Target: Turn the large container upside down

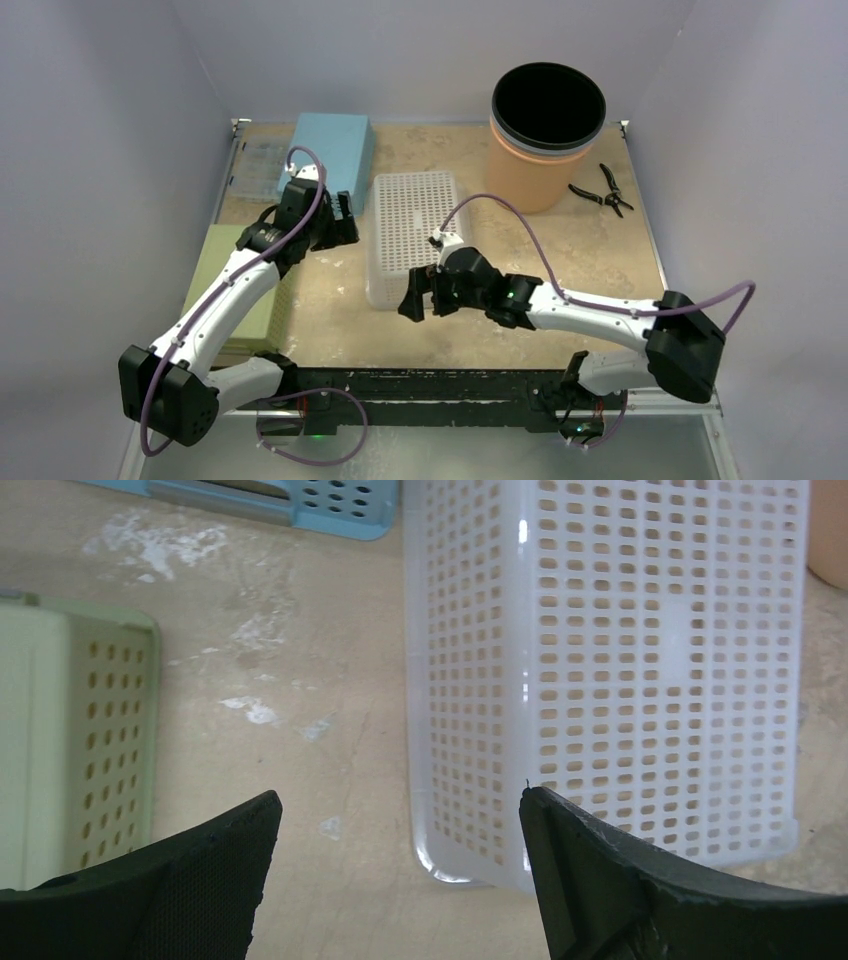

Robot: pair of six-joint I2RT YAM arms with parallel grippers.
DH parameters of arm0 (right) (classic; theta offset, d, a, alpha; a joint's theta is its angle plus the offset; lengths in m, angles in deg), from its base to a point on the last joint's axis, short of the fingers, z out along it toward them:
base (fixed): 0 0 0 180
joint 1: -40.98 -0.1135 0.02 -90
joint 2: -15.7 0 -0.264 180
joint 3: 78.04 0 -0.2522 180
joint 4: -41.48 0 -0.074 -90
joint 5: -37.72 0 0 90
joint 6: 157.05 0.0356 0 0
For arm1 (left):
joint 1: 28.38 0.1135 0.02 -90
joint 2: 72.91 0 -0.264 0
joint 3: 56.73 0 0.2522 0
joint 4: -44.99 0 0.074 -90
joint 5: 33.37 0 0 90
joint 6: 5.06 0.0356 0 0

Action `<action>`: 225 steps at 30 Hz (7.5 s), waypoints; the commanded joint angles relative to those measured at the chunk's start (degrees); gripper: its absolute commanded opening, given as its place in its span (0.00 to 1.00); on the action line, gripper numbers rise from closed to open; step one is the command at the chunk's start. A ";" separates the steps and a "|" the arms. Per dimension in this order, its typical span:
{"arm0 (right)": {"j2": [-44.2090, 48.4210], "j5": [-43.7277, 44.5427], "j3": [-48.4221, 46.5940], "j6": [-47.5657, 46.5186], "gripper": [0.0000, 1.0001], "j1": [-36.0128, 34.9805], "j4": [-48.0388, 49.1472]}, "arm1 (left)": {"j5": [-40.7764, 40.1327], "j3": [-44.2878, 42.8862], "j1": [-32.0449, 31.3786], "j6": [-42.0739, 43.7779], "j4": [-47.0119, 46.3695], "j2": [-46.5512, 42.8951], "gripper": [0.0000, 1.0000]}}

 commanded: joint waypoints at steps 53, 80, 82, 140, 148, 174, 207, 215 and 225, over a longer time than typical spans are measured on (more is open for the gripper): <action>-27.03 8.20 -31.13 -20.33 0.99 16.60 4.34 | 3.31 4.82 1.26 5.48 -0.19 -10.31 0.95; 21.89 46.15 7.17 13.18 0.99 31.34 -22.80 | 2.17 9.01 1.32 10.13 -4.71 -7.91 0.95; 20.73 36.93 7.81 8.79 0.99 39.26 -18.44 | 2.18 8.97 1.31 10.11 -4.54 -7.61 0.95; -52.36 17.83 -41.96 2.67 0.98 68.61 22.21 | 6.82 9.42 1.31 11.52 -5.76 -0.39 0.94; -51.07 20.96 -41.52 10.81 0.99 69.99 4.85 | 7.49 9.39 1.32 11.68 -5.88 -0.28 0.94; 2.91 25.11 7.18 13.02 0.96 76.93 -3.47 | 12.80 9.80 1.26 12.38 -7.23 -2.66 0.94; -26.03 26.69 -9.24 17.75 0.99 78.69 -6.37 | 12.75 9.76 1.19 12.39 -7.23 -0.93 0.94; -8.31 34.90 6.73 16.61 0.99 85.67 -13.39 | 14.07 9.89 1.17 12.48 -7.58 -1.83 0.94; 3.00 29.27 8.15 12.08 0.99 88.12 -16.59 | 15.67 10.10 0.99 12.57 -8.02 -2.19 0.94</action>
